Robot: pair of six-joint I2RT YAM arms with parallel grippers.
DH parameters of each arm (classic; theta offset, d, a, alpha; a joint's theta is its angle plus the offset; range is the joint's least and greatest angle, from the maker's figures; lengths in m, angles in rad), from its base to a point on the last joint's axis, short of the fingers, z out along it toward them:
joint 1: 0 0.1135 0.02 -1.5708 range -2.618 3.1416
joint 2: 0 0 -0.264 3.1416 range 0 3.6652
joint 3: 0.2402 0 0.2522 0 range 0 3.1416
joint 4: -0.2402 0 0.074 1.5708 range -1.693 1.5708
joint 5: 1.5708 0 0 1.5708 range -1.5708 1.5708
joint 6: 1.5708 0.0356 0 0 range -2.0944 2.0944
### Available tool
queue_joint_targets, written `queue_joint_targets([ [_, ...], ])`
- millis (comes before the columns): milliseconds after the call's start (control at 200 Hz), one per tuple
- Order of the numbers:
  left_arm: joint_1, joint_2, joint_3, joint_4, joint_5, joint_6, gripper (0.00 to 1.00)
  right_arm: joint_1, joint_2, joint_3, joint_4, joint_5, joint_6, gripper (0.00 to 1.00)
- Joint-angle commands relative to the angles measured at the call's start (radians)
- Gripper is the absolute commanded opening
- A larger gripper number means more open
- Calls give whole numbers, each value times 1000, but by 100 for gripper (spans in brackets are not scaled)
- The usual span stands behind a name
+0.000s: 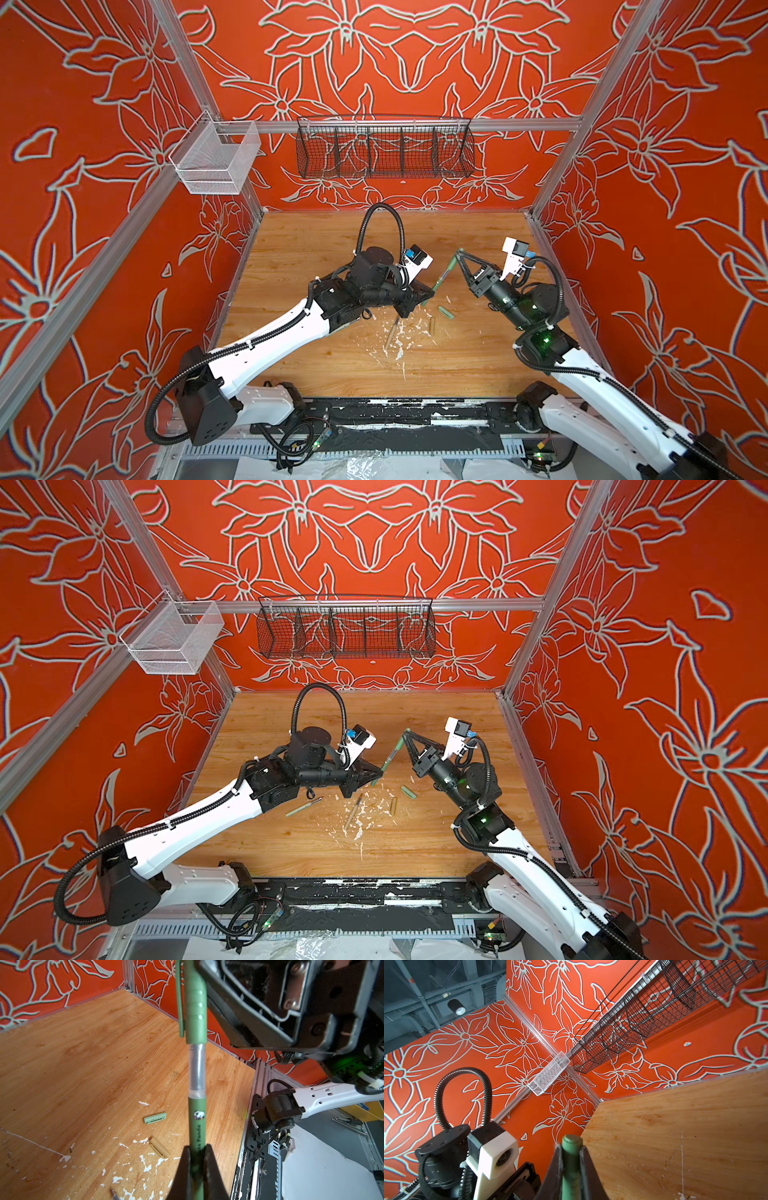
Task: Insert the pens into the pen caps
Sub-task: 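Lower the green cap onto the pen nib with the right gripper, then push the cap down over the pen with the right gripper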
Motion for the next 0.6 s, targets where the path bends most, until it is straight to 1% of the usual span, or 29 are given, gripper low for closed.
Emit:
queue_joint_targets([
  [0, -4, -38, -8, 61, -15, 19, 0, 10, -4, 48, -73, -20, 41, 0],
  [115, -3, -42, -11, 62, -22, 20, 0, 9, -11, 68, -121, -22, 27, 0],
  [255, -4, -40, -6, 60, -29, 27, 0, 9, 8, 103, -180, -68, 11, 0],
  [330, -4, -37, 1, 61, -26, 31, 0, 10, 26, 103, -168, -100, 15, 0],
  [455, -4, -39, 13, 62, -24, 34, 0, 11, 39, 92, -146, -112, 20, 0],
  [596, -4, -39, 16, 65, -32, 37, 0, 15, 24, 84, -148, -105, -33, 0],
])
